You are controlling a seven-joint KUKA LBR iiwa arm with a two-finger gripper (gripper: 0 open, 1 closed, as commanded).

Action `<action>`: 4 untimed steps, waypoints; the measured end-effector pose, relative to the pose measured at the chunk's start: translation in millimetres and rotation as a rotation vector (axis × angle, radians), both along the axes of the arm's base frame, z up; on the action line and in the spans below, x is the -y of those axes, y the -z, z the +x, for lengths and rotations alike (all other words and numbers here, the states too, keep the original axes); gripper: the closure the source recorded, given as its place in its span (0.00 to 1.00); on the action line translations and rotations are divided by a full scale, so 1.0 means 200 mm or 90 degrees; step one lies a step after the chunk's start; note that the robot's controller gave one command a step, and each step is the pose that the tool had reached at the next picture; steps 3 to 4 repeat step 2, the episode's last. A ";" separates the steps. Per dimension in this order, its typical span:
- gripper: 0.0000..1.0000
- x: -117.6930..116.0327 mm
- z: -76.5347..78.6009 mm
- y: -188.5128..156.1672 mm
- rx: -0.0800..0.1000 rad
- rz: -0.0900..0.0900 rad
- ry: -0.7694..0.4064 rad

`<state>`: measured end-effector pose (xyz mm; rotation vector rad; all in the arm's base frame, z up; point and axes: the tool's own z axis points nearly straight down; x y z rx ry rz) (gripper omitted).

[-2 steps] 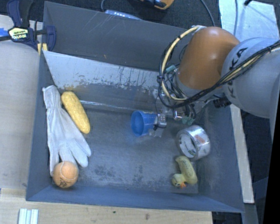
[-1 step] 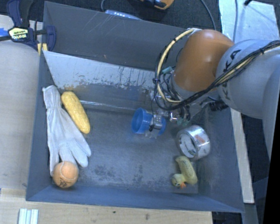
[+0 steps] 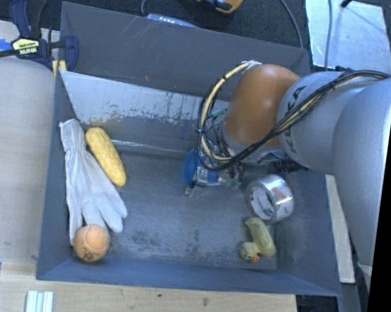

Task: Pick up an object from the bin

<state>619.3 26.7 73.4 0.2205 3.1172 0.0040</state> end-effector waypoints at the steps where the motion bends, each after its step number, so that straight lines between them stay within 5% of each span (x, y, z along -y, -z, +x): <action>1: 1.00 0.00 0.00 0.00 0.000 0.000 0.000; 2: 1.00 -0.11 0.04 -0.65 0.003 0.000 -0.016; 4: 1.00 -0.11 0.04 -0.65 0.003 0.000 -0.016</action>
Offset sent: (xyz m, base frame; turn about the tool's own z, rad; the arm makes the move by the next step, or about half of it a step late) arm 0.0067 0.0228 0.1299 -0.0228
